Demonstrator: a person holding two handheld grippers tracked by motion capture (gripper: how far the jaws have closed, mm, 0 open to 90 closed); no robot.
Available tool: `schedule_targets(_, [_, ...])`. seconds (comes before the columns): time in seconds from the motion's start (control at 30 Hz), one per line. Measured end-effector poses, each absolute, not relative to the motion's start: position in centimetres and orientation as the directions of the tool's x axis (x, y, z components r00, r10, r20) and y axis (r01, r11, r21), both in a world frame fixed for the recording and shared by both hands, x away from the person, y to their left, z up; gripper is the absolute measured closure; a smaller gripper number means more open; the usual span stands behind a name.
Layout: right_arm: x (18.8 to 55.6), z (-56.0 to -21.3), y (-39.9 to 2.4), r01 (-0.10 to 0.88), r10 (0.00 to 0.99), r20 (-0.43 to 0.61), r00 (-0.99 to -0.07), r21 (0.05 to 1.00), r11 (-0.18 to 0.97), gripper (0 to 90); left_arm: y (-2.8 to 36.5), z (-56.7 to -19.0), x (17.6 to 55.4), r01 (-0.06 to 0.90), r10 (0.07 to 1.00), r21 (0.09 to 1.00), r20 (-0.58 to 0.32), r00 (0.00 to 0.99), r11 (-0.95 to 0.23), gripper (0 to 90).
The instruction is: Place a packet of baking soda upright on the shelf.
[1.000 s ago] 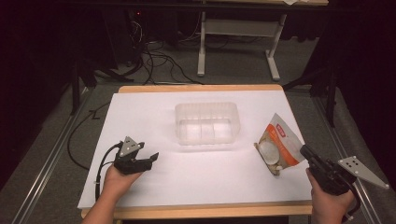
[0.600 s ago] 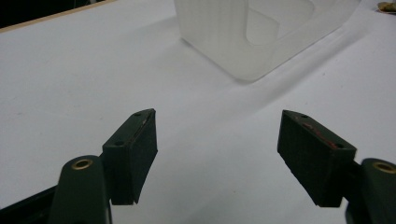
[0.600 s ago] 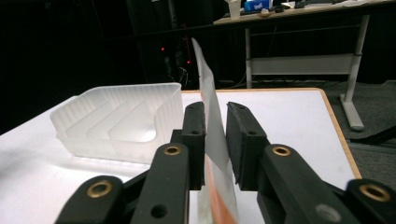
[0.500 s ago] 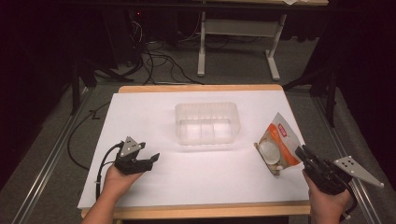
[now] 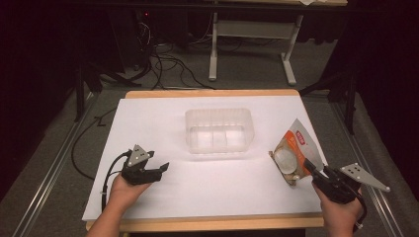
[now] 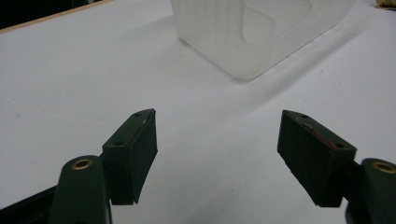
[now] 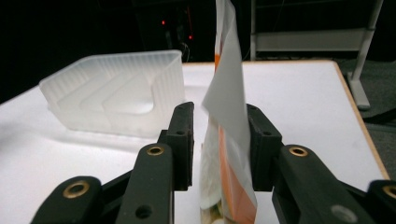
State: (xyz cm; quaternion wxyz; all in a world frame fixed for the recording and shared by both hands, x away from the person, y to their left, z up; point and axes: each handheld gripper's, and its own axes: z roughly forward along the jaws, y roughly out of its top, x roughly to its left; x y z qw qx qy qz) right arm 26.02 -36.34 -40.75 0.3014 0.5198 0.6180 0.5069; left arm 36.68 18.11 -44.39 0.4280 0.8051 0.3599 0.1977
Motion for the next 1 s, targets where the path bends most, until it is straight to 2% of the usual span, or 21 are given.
schedule_targets(0.23, [26.9, -42.2, -36.0, 0.392, 0.955, 0.136, -0.265, 0.920, -0.022, 70.9, 18.0, -44.3, 36.6, 0.404, 0.744, 0.832, 0.015, 0.668, -0.380, 29.0])
schedule_targets(0.47, [26.8, -41.8, -35.8, 0.363, 0.964, 0.113, -0.241, 0.932, -0.018, 76.7, 18.1, -44.3, 36.5, 0.402, 0.747, 0.835, 0.017, 0.665, -0.377, 29.0])
schedule_targets(0.57, [26.8, -41.8, -35.8, 0.361, 0.961, 0.137, -0.240, 0.931, -0.042, 75.4, 18.1, -44.3, 36.5, 0.402, 0.749, 0.836, 0.016, 0.663, -0.374, 29.0])
schedule_targets(0.77, [26.9, -41.5, -35.6, 0.381, 0.966, 0.128, -0.224, 0.924, -0.034, 87.4, 18.2, -44.2, 36.5, 0.404, 0.753, 0.839, 0.011, 0.658, -0.365, 29.0])
schedule_targets(1.0, [27.0, -41.4, -35.5, 0.389, 0.964, 0.139, -0.228, 0.920, -0.041, 90.0, 18.2, -44.2, 36.6, 0.401, 0.752, 0.840, 0.012, 0.659, -0.365, 29.0])
